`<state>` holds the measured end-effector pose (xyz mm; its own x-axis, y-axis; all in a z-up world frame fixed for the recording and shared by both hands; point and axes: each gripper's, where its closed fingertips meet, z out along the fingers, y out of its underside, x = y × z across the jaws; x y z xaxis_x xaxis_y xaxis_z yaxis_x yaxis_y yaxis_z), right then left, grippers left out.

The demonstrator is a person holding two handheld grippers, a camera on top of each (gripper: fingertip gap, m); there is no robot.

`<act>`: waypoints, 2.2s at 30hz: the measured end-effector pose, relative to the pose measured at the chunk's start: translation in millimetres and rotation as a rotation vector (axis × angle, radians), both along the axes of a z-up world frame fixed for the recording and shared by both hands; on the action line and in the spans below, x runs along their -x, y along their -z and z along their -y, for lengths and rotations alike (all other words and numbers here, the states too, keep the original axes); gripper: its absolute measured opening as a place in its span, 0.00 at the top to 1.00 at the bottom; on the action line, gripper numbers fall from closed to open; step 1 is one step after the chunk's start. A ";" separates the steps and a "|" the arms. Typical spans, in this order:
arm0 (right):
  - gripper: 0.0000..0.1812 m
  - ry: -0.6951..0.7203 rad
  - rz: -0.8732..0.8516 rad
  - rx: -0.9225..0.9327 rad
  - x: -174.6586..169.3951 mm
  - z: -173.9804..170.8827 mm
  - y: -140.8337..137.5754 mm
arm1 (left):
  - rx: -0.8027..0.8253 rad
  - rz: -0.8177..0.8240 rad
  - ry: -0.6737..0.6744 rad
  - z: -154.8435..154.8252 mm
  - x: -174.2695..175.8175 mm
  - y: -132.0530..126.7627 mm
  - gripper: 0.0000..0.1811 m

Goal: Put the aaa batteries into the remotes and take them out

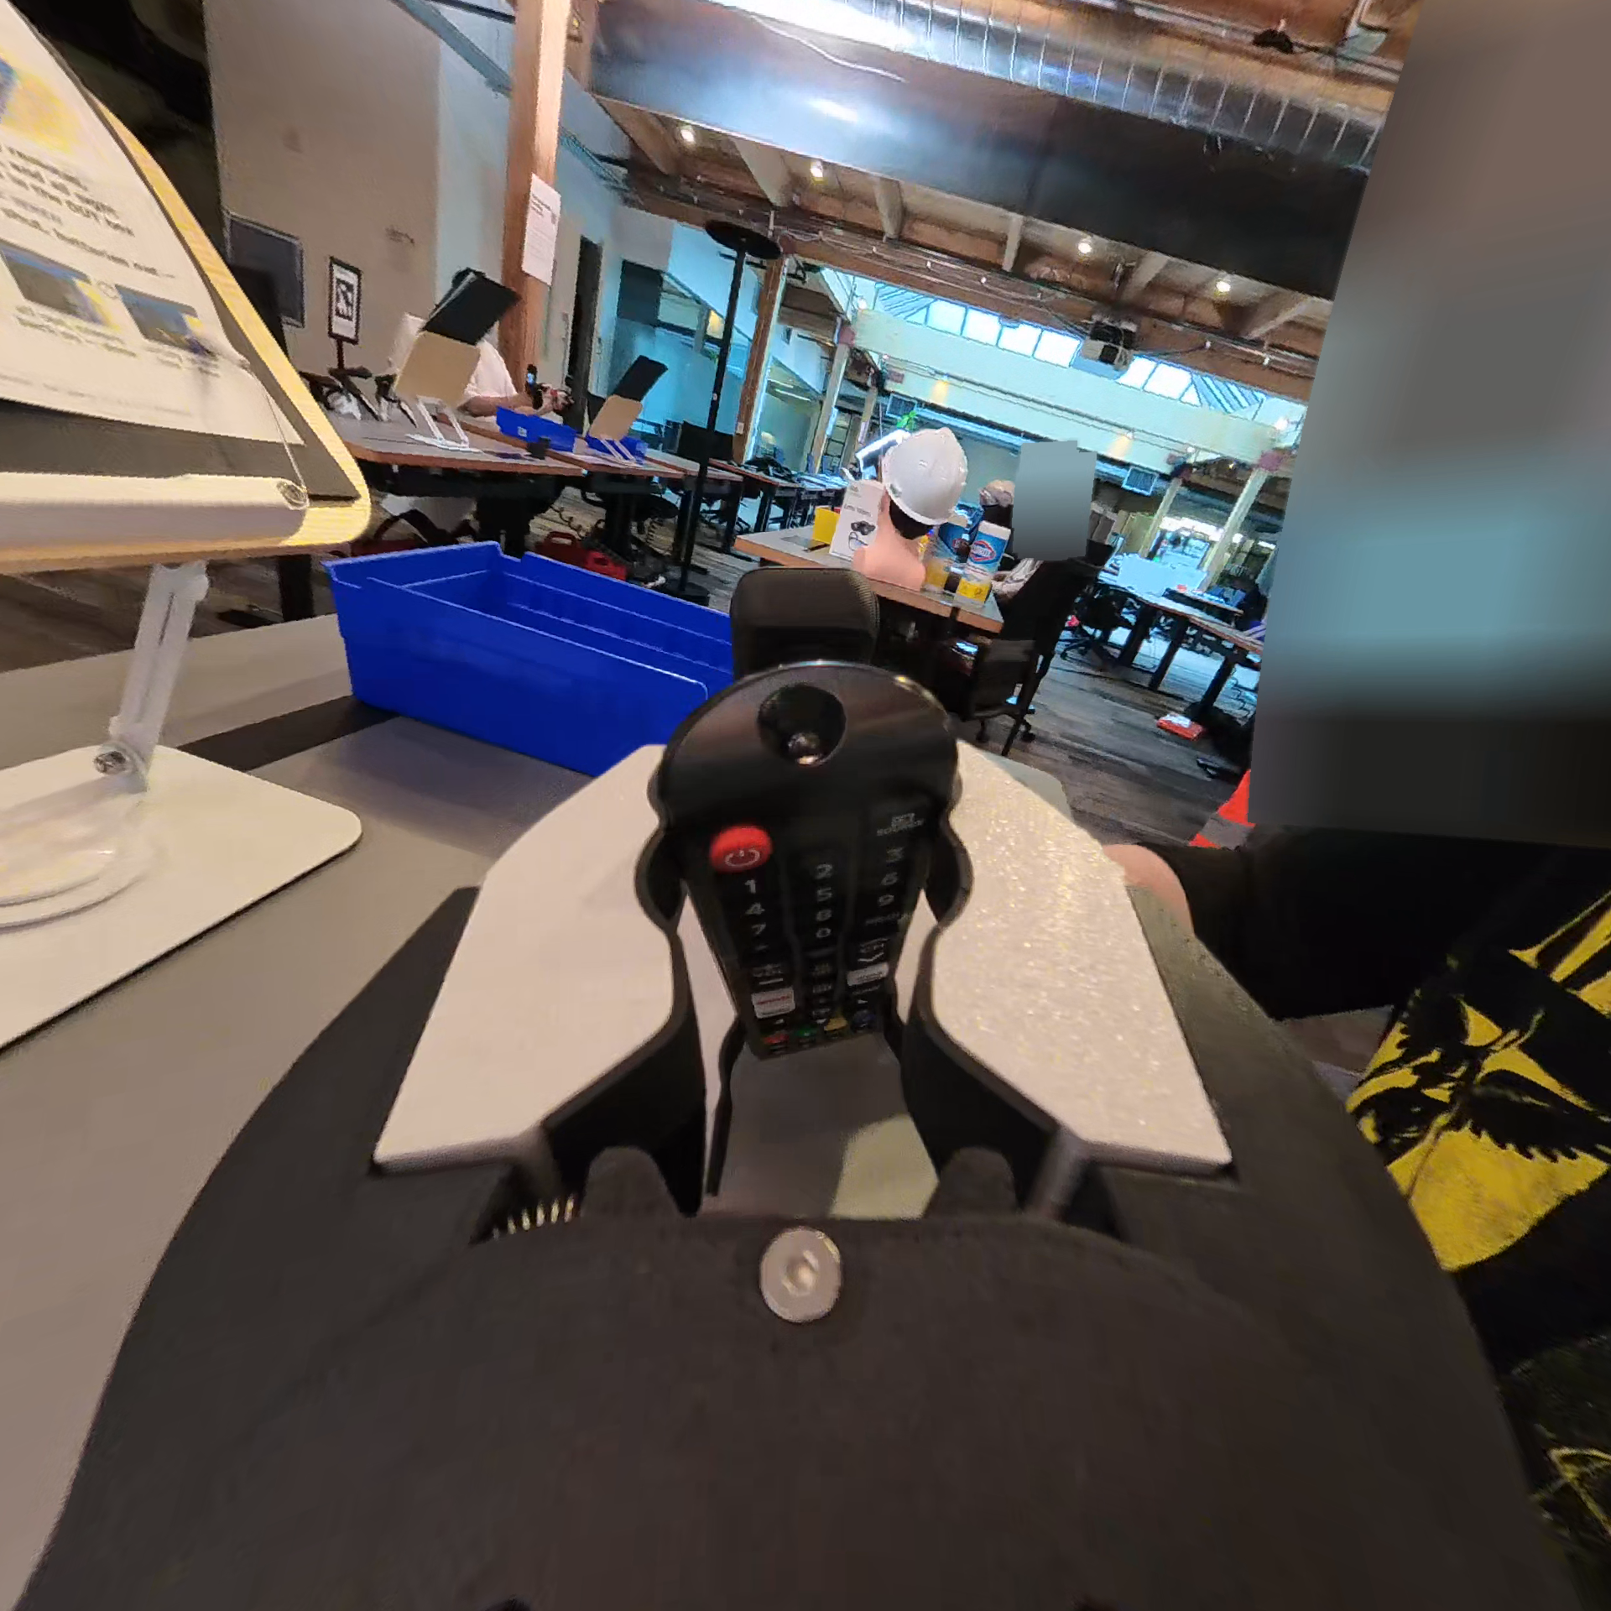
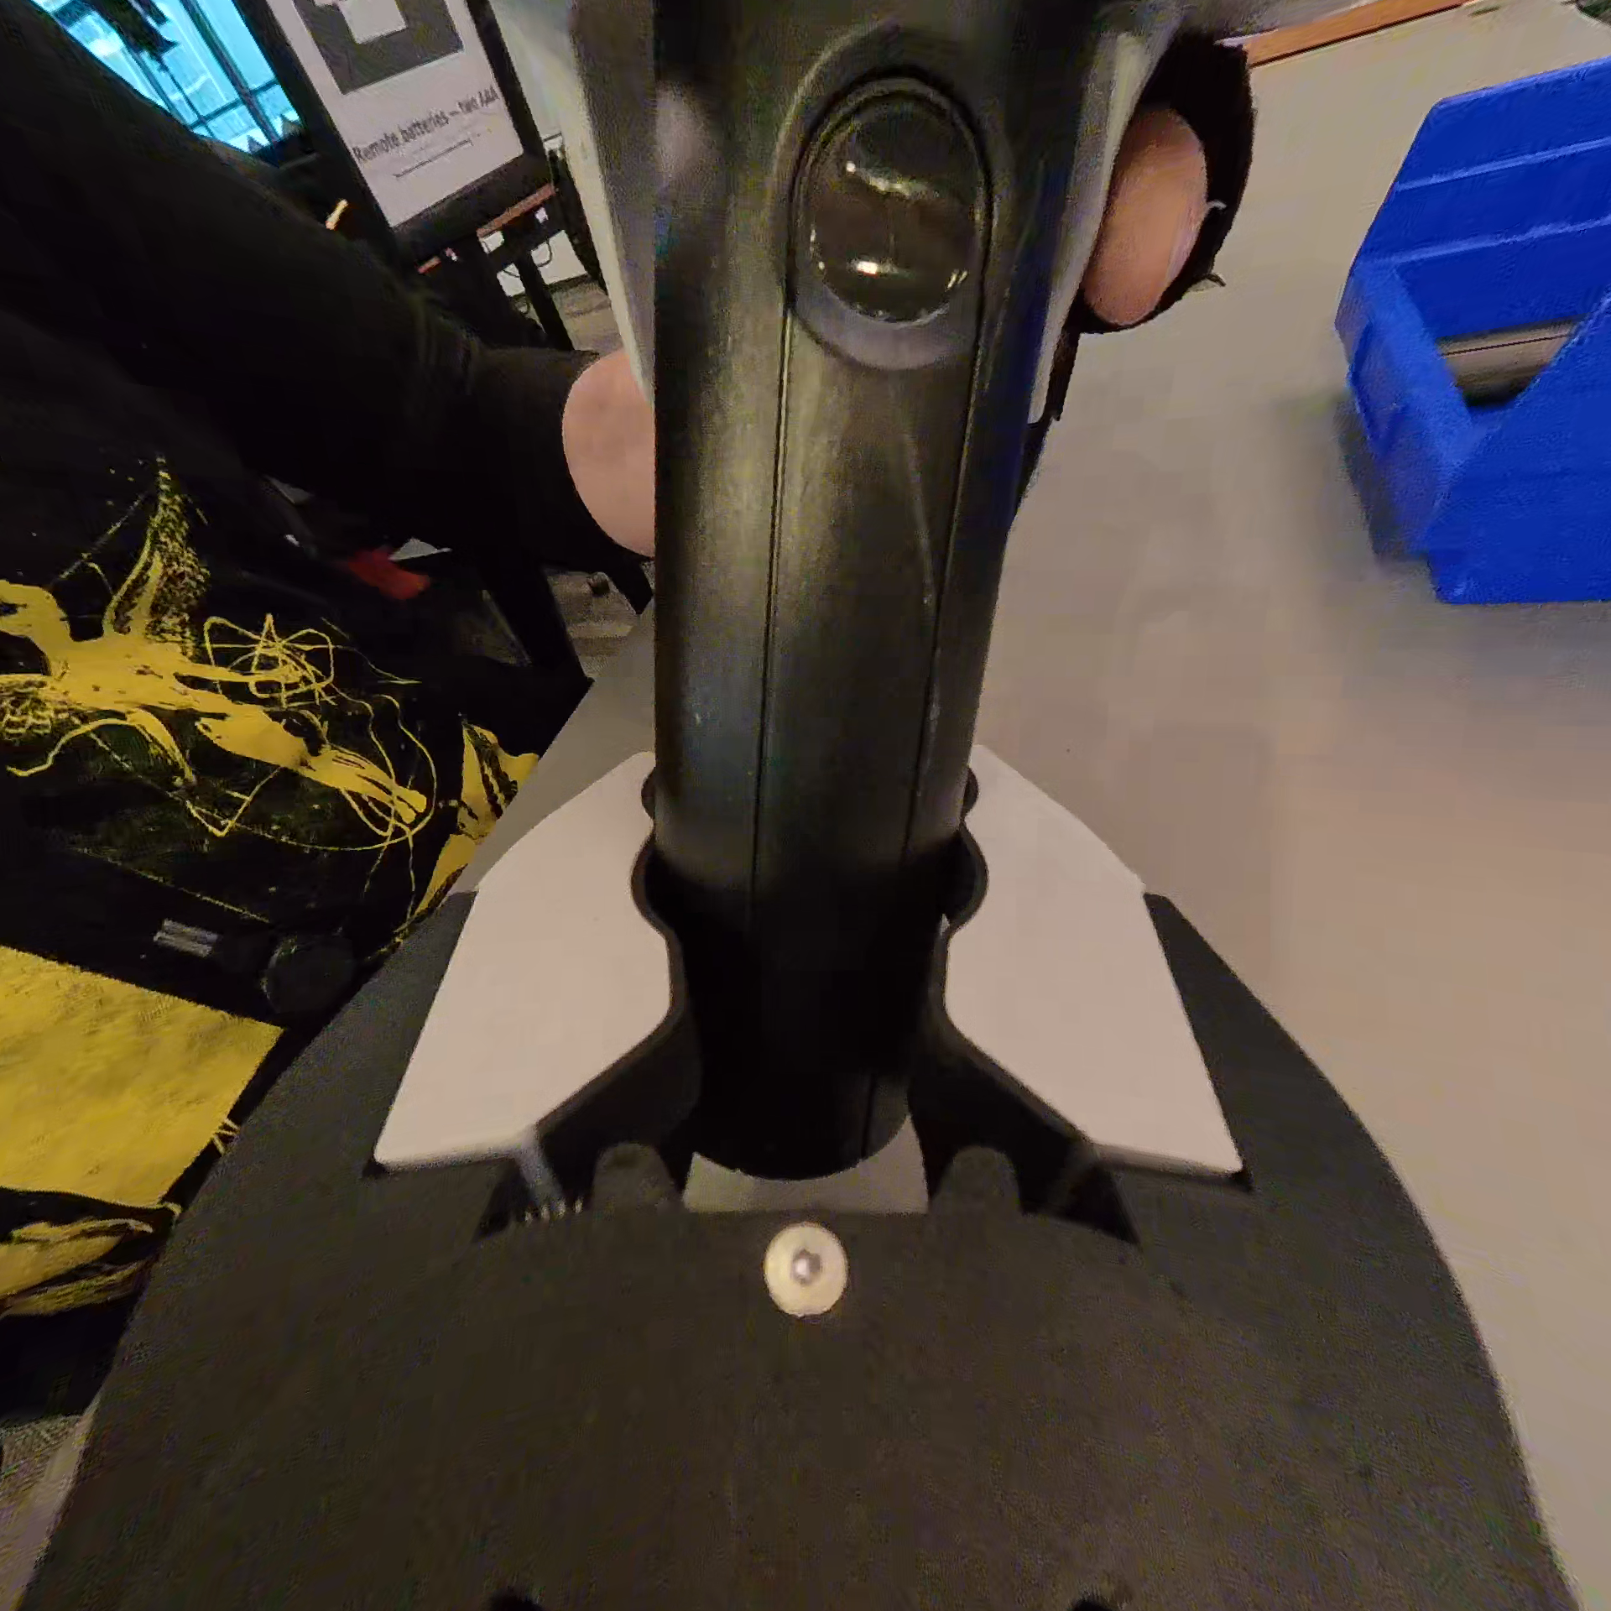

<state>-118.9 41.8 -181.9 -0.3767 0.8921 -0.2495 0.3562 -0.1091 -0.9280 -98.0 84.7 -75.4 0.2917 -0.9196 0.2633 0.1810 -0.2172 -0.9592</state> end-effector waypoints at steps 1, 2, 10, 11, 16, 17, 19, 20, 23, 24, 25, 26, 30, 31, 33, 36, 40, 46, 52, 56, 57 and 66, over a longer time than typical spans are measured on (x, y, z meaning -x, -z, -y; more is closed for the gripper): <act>0.68 -0.003 0.002 -0.012 -0.2 -0.5 2.2 | -0.019 0.002 -0.005 0.5 -0.9 0.7 0.70; 0.67 -0.011 0.014 -0.025 0.2 1.0 4.8 | -0.020 0.014 -0.008 0.7 -2.0 1.1 0.70; 0.64 0.184 -0.019 -0.163 9.4 -22.3 8.1 | -0.032 -0.026 -0.116 -7.8 0.8 9.3 0.71; 0.61 0.243 -0.053 -0.217 8.3 -29.7 1.2 | -0.011 -0.009 -0.118 -9.7 3.1 9.8 0.71; 0.71 0.418 -0.162 -0.635 1.1 -35.1 -27.6 | 0.075 0.022 -0.117 -18.1 9.1 15.1 0.71; 0.72 0.428 -0.154 -0.700 3.3 -34.2 -28.0 | 0.085 0.022 -0.111 -17.9 7.2 17.0 0.71; 0.70 0.441 -0.142 -0.774 8.1 -34.7 -28.2 | 0.107 0.007 -0.079 -15.5 1.0 22.7 0.71; 0.71 0.442 -0.147 -0.782 9.1 -34.6 -29.0 | 0.109 0.007 -0.075 -14.8 -0.3 24.0 0.71; 0.75 0.453 -0.155 -0.810 7.9 -35.9 -30.8 | 0.124 0.009 -0.071 -15.5 0.3 25.3 0.71; 0.75 0.455 -0.144 -0.838 8.3 -36.7 -29.5 | 0.121 0.006 -0.078 -16.3 0.3 26.7 0.71; 0.75 0.459 -0.130 -0.867 8.5 -37.8 -27.9 | 0.125 0.007 -0.073 -17.0 0.2 28.4 0.71; 0.75 0.463 -0.123 -0.879 8.3 -37.9 -26.9 | 0.131 0.013 -0.064 -17.1 0.4 29.2 0.71; 0.74 0.479 -0.112 -0.954 8.1 -36.8 -22.6 | 0.145 0.009 -0.064 -17.8 0.0 36.2 0.71; 0.74 0.479 -0.100 -0.956 8.1 -36.9 -20.1 | 0.157 0.003 -0.066 -18.5 0.2 39.8 0.71; 0.76 0.479 -0.069 -0.963 6.3 -39.9 -15.9 | 0.172 0.012 -0.061 -18.6 1.1 45.5 0.71; 0.79 0.484 -0.036 -0.962 4.9 -42.6 -10.0 | 0.174 0.003 -0.069 -19.1 1.6 52.4 0.71; 0.80 0.471 0.028 -0.984 4.9 -44.5 0.4 | 0.200 -0.001 -0.073 -19.9 3.5 63.9 0.71; 0.80 0.452 0.089 -0.997 8.3 -42.6 8.0 | 0.203 0.005 -0.054 -18.7 5.6 69.5 0.71; 0.81 0.435 0.126 -0.999 7.9 -41.1 9.7 | 0.198 0.006 -0.053 -17.8 5.4 70.2 0.71; 0.81 0.422 0.150 -0.993 6.8 -41.2 10.7 | 0.192 0.005 -0.056 -18.4 4.9 70.7 0.71; 0.81 0.415 0.151 -0.984 6.7 -41.2 11.1 | 0.193 0.003 -0.061 -19.4 4.9 70.7 0.71; 0.83 0.382 0.136 -0.987 6.1 -36.1 10.1 | 0.101 -0.046 -0.026 -10.6 -5.7 61.4 0.77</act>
